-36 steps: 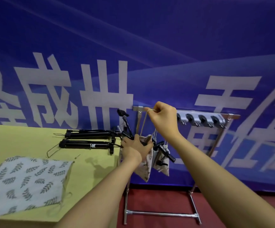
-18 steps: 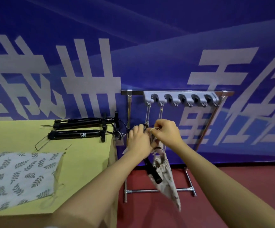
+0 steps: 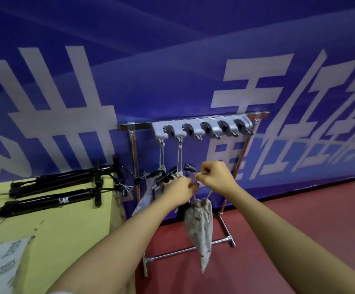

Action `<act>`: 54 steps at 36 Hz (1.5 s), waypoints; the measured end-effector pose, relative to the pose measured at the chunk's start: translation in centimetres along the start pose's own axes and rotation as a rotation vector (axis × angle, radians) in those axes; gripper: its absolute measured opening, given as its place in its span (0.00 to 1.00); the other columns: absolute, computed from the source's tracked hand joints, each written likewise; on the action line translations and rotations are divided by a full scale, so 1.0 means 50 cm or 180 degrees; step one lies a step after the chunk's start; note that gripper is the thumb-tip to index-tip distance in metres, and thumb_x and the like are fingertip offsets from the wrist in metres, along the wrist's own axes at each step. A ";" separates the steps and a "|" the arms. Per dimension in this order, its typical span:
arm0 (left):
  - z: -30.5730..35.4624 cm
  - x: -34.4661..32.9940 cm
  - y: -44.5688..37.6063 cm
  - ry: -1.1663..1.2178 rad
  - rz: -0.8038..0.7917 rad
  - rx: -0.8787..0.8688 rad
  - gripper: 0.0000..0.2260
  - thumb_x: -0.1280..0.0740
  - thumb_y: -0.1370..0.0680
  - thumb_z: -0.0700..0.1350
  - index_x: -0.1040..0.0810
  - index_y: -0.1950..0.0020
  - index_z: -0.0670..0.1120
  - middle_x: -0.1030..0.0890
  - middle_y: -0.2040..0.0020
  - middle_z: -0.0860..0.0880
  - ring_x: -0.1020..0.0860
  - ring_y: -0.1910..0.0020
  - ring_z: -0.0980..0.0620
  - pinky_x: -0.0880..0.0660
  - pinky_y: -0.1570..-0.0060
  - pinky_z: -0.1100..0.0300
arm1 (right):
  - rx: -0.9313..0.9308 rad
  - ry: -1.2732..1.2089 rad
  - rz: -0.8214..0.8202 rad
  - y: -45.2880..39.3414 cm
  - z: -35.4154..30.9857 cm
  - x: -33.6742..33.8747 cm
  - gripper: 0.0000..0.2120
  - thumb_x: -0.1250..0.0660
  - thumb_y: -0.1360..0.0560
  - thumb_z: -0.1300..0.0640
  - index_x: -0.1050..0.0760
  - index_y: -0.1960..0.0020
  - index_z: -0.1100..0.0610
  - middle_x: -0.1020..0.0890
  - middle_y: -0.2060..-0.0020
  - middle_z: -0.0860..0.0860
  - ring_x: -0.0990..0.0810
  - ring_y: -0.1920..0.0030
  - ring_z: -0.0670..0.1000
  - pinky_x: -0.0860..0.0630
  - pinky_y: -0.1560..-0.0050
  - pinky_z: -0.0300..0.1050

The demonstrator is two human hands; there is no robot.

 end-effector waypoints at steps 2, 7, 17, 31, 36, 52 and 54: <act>-0.002 -0.004 -0.022 -0.0042 0.0019 0.0029 0.16 0.40 0.22 0.54 0.22 0.57 0.43 0.20 0.58 0.39 0.21 0.56 0.39 0.29 0.63 0.53 | -0.0031 0.0035 -0.0027 -0.014 0.017 0.000 0.21 0.31 0.29 0.59 0.40 0.73 0.54 0.36 0.78 0.48 0.38 0.73 0.50 0.40 0.68 0.47; 0.018 0.015 -0.077 0.0154 0.0143 0.0098 0.20 0.38 0.21 0.50 0.33 0.72 0.46 0.24 0.68 0.40 0.22 0.59 0.37 0.35 0.66 0.57 | -0.0101 0.0058 -0.0036 -0.075 0.064 0.017 0.20 0.31 0.27 0.59 0.40 0.71 0.56 0.36 0.77 0.49 0.39 0.71 0.51 0.42 0.69 0.45; 0.031 0.036 -0.204 0.0449 0.0547 0.0441 0.11 0.38 0.24 0.44 0.19 0.59 0.41 0.19 0.62 0.40 0.21 0.59 0.39 0.26 0.63 0.52 | -0.0154 -0.0445 -0.0561 -0.201 0.138 0.005 0.11 0.40 0.26 0.65 0.35 0.66 0.61 0.33 0.73 0.51 0.38 0.72 0.48 0.40 0.70 0.43; 0.052 0.070 -0.333 0.1269 0.1682 0.0901 0.11 0.38 0.21 0.41 0.19 0.57 0.38 0.19 0.61 0.40 0.23 0.62 0.46 0.28 0.61 0.56 | 0.0126 -0.0409 -0.0266 -0.338 0.197 0.009 0.08 0.42 0.19 0.60 0.26 0.50 0.62 0.28 0.56 0.51 0.29 0.59 0.50 0.34 0.62 0.43; 0.030 0.058 -0.362 0.1477 0.1759 0.1082 0.11 0.39 0.21 0.40 0.21 0.58 0.38 0.19 0.60 0.39 0.21 0.61 0.45 0.24 0.57 0.52 | 0.0055 -0.0203 -0.0351 -0.359 0.223 -0.013 0.09 0.43 0.20 0.62 0.25 0.50 0.62 0.24 0.54 0.54 0.26 0.58 0.54 0.26 0.56 0.53; 0.003 0.029 -0.336 0.0979 0.1538 0.1162 0.07 0.40 0.21 0.39 0.22 0.51 0.41 0.19 0.53 0.44 0.20 0.53 0.44 0.22 0.50 0.51 | -0.0297 -0.0039 -0.0561 -0.322 0.263 -0.054 0.07 0.42 0.20 0.56 0.29 0.55 0.57 0.23 0.60 0.52 0.27 0.64 0.53 0.37 0.71 0.42; -0.005 0.032 -0.318 0.0988 0.1543 0.1186 0.07 0.39 0.21 0.39 0.22 0.51 0.42 0.19 0.54 0.44 0.19 0.55 0.44 0.21 0.51 0.48 | -0.0366 -0.0184 -0.0663 -0.311 0.261 -0.064 0.07 0.42 0.21 0.58 0.27 0.54 0.58 0.23 0.63 0.52 0.27 0.65 0.53 0.35 0.69 0.43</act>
Point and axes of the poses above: each hand's wrist, its own y-axis away from the middle knuckle, its own x-axis out of the back of the hand, z = x × y, the point moved 7 cm from there along -y, towards the middle knuckle
